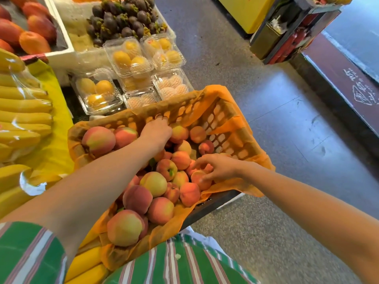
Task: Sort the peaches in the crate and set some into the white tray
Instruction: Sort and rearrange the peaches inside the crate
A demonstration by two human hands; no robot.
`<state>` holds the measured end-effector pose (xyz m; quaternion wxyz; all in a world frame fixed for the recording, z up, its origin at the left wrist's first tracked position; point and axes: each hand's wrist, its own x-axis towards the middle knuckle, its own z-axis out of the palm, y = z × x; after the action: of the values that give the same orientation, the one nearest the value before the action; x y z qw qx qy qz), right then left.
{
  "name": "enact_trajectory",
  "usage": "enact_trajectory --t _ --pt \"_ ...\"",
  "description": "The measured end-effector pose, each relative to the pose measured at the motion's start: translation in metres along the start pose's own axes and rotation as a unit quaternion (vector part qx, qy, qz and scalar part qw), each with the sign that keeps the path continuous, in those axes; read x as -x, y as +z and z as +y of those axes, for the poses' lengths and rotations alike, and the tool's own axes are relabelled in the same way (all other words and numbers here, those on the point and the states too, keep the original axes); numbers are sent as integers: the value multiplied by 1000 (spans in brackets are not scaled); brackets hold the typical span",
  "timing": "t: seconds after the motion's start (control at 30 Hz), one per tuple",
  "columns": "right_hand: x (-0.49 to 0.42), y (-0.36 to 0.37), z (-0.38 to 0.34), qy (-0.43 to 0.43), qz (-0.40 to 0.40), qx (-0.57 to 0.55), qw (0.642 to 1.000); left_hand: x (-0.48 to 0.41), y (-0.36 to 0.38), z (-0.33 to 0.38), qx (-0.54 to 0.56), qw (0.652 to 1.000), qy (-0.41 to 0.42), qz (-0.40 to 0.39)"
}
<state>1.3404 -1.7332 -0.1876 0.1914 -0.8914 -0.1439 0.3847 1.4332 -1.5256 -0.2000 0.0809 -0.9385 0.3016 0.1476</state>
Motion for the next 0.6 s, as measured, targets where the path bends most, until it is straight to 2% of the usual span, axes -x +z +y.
enact_trajectory --t 0.1,0.17,0.27,0.3,0.37,0.6 --pt "-3 4 -7 -25 -17 -31 999 3 0 -10 92 995 28 36" --pt "-9 9 -7 -37 -32 12 999 9 -2 -16 164 983 82 28" --pt "-14 15 -14 -43 -73 79 993 23 -1 -15 217 959 142 -112" --pt "-15 16 -18 -43 -80 92 992 26 1 -14 215 954 148 -147" --pt "-15 18 -25 -30 -86 108 990 29 4 -12 182 956 160 -165" --pt "-15 26 -36 -38 -79 260 962 33 3 1 47 975 169 -136"
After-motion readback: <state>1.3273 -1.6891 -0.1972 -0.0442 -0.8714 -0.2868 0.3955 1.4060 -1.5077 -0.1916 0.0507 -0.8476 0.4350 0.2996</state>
